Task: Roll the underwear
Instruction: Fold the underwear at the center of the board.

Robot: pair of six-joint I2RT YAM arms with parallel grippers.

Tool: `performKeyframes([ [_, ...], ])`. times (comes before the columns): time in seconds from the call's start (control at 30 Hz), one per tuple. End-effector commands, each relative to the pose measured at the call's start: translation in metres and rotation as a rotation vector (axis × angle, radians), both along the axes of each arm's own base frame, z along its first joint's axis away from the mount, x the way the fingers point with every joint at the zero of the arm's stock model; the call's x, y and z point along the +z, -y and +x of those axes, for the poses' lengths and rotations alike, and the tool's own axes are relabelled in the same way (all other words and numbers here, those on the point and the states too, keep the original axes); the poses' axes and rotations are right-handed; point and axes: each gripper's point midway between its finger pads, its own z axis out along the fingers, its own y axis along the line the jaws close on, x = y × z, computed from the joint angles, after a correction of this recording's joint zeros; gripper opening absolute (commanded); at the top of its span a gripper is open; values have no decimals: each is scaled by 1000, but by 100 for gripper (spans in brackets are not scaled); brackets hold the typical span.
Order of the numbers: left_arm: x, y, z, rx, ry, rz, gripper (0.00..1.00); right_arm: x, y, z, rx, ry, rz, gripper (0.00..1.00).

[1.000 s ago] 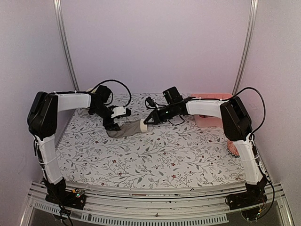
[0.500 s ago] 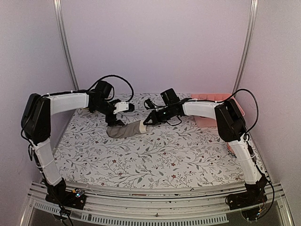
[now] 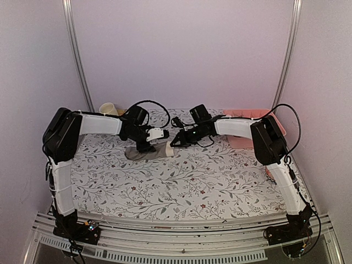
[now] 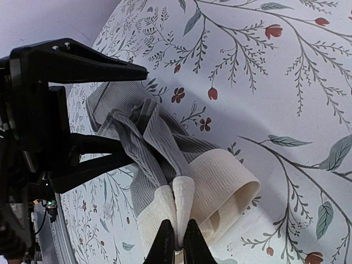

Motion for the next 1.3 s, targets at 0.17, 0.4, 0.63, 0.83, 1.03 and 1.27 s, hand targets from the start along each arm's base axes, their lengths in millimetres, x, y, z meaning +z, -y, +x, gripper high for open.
performKeyframes([
  [0.17,-14,-5,19,70,51,29,65,-8,7,14,-32,8,-16,9],
  [0.4,-24,-5,14,64,18,31,64,2,10,22,-71,42,-27,33],
  [0.63,-37,-9,15,77,-24,38,64,52,18,9,-64,129,35,37],
  [0.83,-39,-8,14,76,-43,29,63,70,16,-20,23,124,139,37],
  [1.03,-39,-8,13,74,-49,27,63,64,-2,-34,81,83,182,36],
  [1.27,-35,-7,12,66,-61,2,63,36,-13,-24,71,-2,188,35],
])
